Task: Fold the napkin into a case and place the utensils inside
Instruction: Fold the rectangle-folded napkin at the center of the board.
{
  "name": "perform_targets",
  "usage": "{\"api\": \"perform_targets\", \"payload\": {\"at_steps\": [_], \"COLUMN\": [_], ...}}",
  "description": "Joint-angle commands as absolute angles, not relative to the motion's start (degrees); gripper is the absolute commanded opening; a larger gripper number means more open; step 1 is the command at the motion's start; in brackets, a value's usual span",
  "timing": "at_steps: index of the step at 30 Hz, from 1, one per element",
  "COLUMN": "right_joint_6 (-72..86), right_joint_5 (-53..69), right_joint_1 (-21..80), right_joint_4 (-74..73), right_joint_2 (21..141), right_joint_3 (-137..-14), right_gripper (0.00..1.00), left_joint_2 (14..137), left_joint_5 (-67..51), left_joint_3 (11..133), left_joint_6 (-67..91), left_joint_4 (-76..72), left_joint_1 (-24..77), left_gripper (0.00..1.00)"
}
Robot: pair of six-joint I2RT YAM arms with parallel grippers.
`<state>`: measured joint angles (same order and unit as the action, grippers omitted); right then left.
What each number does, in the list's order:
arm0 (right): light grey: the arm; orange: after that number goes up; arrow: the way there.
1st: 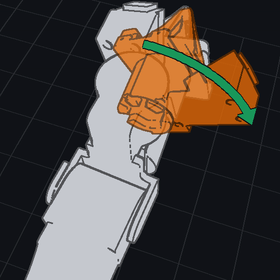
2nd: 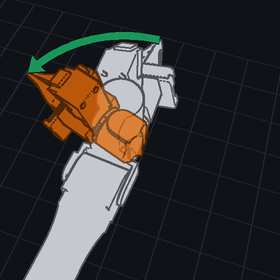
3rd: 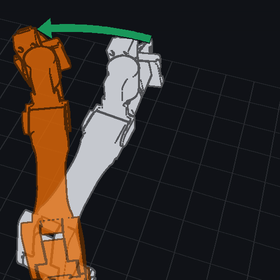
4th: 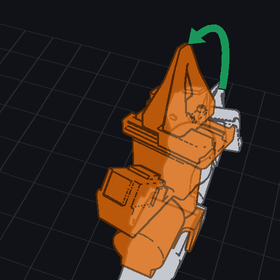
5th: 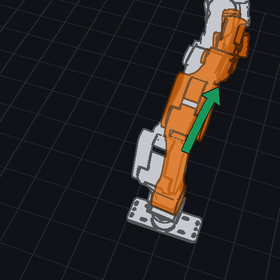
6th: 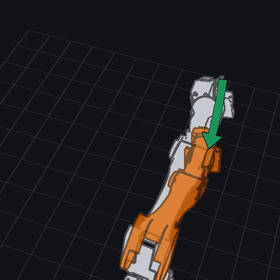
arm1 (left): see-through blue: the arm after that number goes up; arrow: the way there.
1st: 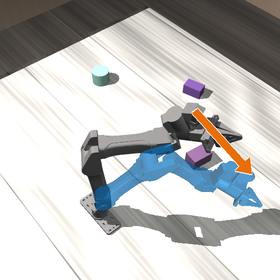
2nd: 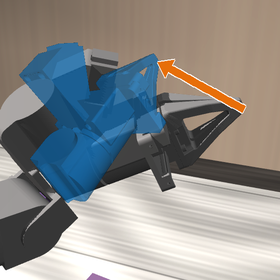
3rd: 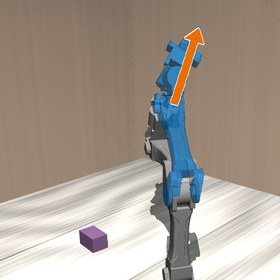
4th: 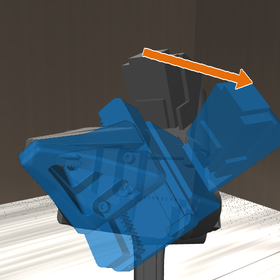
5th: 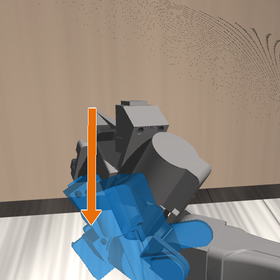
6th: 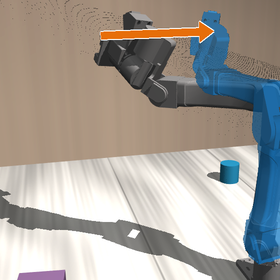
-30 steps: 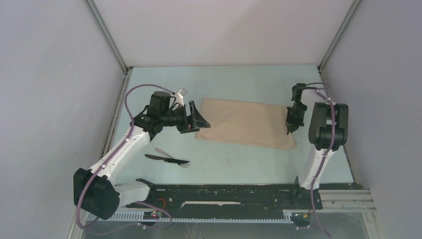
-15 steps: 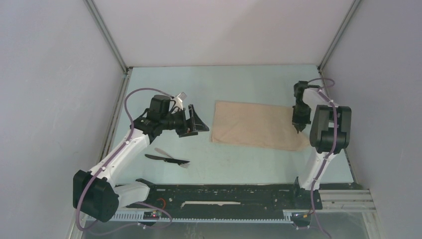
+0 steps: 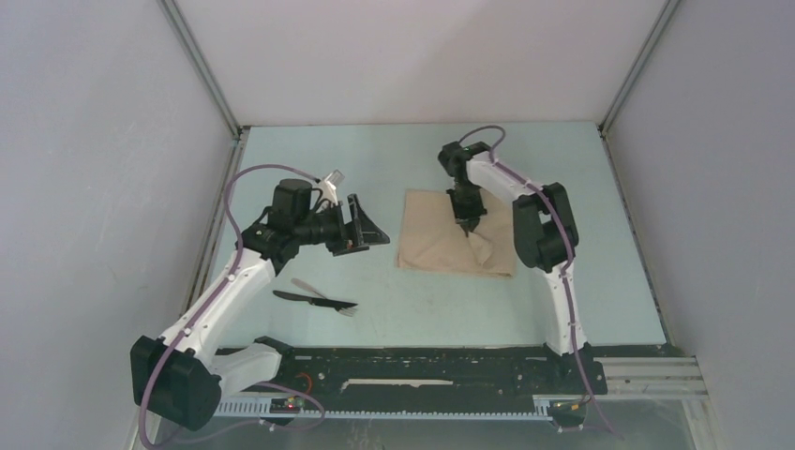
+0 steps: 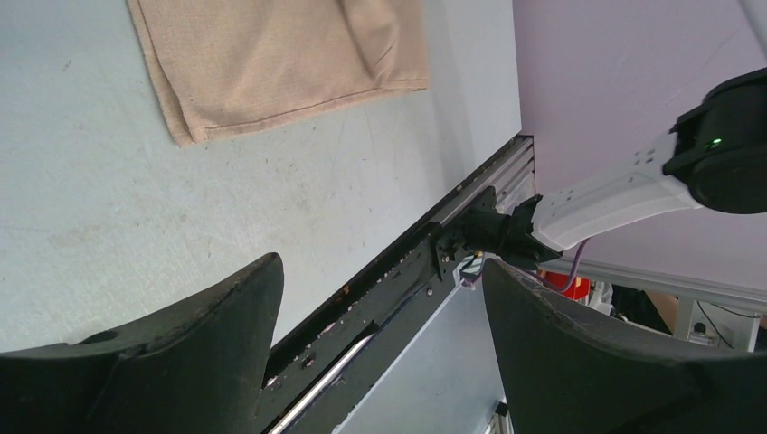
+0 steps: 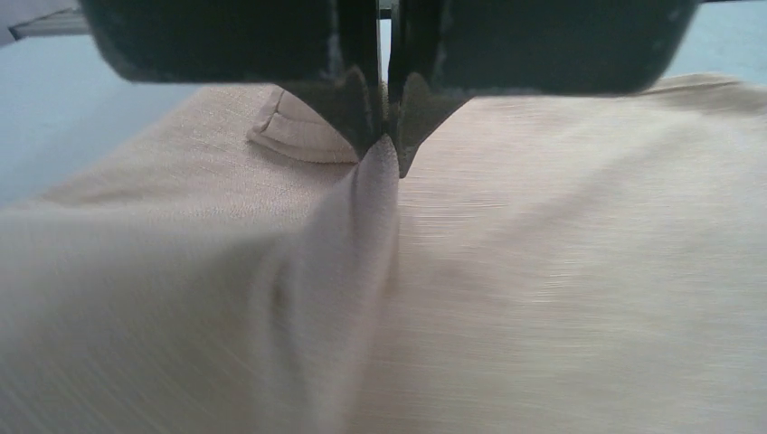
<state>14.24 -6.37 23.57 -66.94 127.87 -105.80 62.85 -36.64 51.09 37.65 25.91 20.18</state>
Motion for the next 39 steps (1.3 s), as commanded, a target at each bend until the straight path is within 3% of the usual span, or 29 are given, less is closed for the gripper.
{"api": "perform_targets", "payload": {"at_steps": [1, 19, 39], "right_joint_6": [17.6, 18.5, 19.9], "right_joint_5": [-0.7, 11.7, 12.6], "right_joint_1": [28.4, 32.9, 34.2], "right_joint_4": [-71.7, -70.2, -71.4], "right_joint_2": [131.5, 135.6, 138.9], "right_joint_3": [-113.9, -119.6, -124.8], "right_gripper": [0.00, 0.00, 0.00], "left_joint_2": [60.8, 59.5, 59.4], "left_joint_5": [-38.2, -38.5, -39.5], "left_joint_3": [50.3, 49.5, 49.1], "left_joint_6": [37.8, 39.5, 39.8], "left_joint_4": [25.5, 23.8, 23.6], "left_joint_1": [18.9, 18.3, 17.8], "left_gripper": [0.86, 0.86, 0.86]}}
